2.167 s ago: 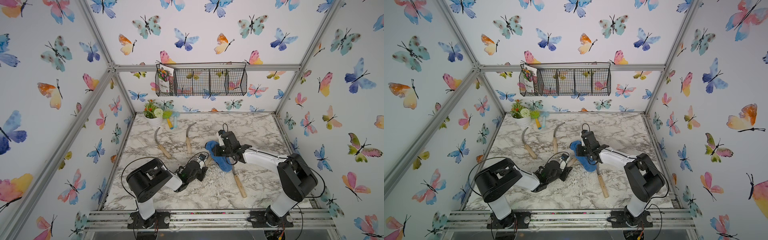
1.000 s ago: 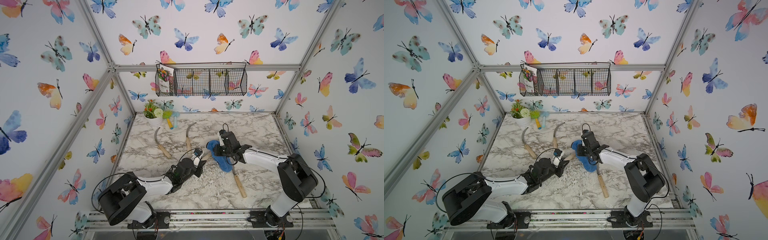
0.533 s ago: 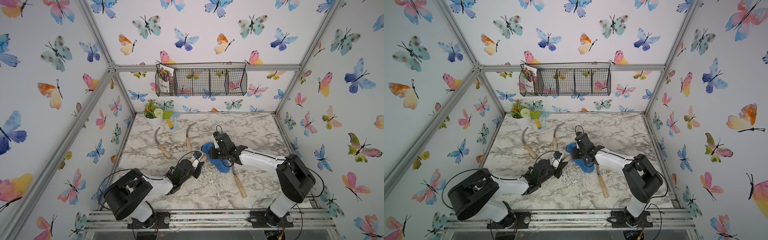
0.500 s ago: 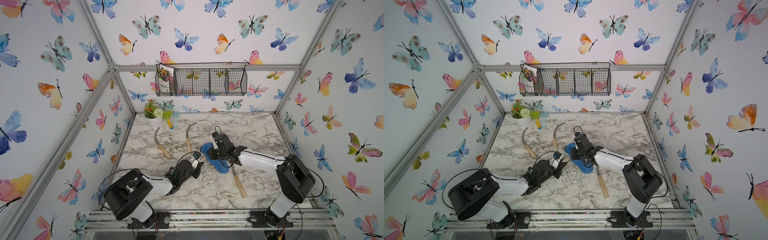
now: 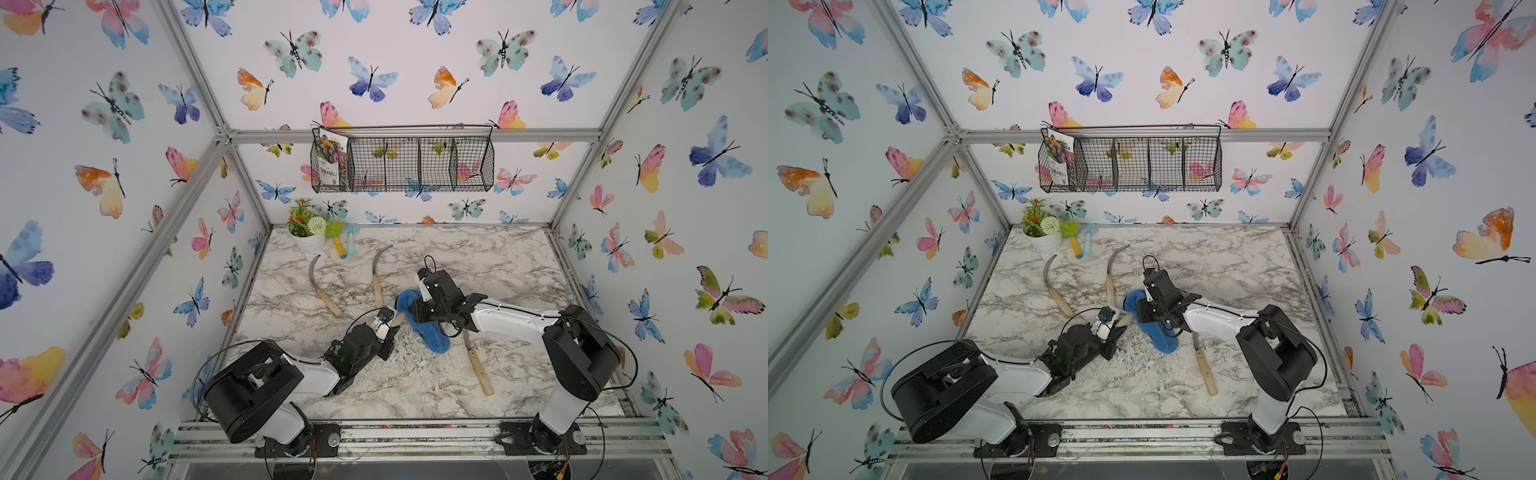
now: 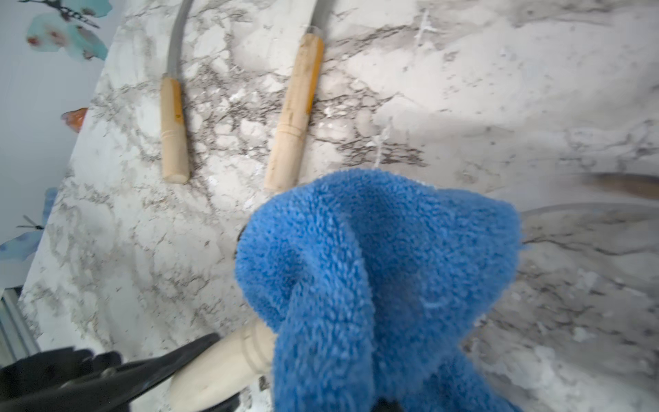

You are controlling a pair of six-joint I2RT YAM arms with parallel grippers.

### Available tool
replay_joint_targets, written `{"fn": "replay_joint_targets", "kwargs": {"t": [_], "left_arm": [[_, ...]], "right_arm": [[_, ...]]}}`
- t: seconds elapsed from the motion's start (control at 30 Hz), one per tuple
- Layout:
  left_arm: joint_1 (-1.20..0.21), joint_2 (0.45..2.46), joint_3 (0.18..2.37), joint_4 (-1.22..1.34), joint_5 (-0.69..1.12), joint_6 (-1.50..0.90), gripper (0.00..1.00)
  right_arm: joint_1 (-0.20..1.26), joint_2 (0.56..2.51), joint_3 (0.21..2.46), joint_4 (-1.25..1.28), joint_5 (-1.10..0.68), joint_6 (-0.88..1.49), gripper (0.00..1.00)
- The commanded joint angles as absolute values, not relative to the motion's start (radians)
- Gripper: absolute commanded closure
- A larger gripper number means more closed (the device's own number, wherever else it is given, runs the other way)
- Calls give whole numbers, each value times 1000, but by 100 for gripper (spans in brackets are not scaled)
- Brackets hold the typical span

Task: Wipe small sickles with rags
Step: Wipe the small sickle.

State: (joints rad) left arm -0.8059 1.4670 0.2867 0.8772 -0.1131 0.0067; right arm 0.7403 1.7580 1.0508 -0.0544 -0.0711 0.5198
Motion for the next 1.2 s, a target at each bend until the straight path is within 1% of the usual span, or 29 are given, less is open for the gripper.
{"fn": "replay_joint_targets", "kwargs": {"t": [0.0, 0.1, 0.17, 0.3, 0.47, 0.57, 0.67, 0.73, 0.9, 1.07, 1.17], "left_arm": [[-805, 1431, 301, 925, -56, 16, 100], [-805, 1436, 308, 914, -46, 16, 100], [-805, 1436, 311, 912, -42, 17, 100], [-805, 1438, 315, 904, -34, 12, 100], [-805, 1442, 323, 897, -31, 11, 100], [-805, 1440, 325, 888, -30, 9, 100], [-804, 1441, 330, 883, -29, 9, 100], [-804, 1442, 333, 879, -24, 10, 100], [-805, 1443, 336, 875, -13, 10, 100], [-805, 1441, 332, 874, -5, 10, 100], [-805, 1426, 321, 871, 0, 8, 100]], "right_arm": [[687, 1805, 1072, -138, 41, 500, 98], [687, 1818, 1115, -179, 69, 498, 97], [697, 1816, 1126, -166, 54, 490, 98], [769, 1828, 1175, -206, 78, 492, 98], [866, 1769, 1127, -132, -4, 500, 97], [890, 1739, 1102, -93, -91, 493, 97], [889, 1717, 1054, -15, -160, 483, 97], [883, 1723, 1048, -8, -153, 483, 97], [793, 1789, 1056, -7, -175, 485, 97], [696, 1911, 1130, -89, -47, 469, 98], [690, 1934, 1168, -138, 6, 473, 98]]}}
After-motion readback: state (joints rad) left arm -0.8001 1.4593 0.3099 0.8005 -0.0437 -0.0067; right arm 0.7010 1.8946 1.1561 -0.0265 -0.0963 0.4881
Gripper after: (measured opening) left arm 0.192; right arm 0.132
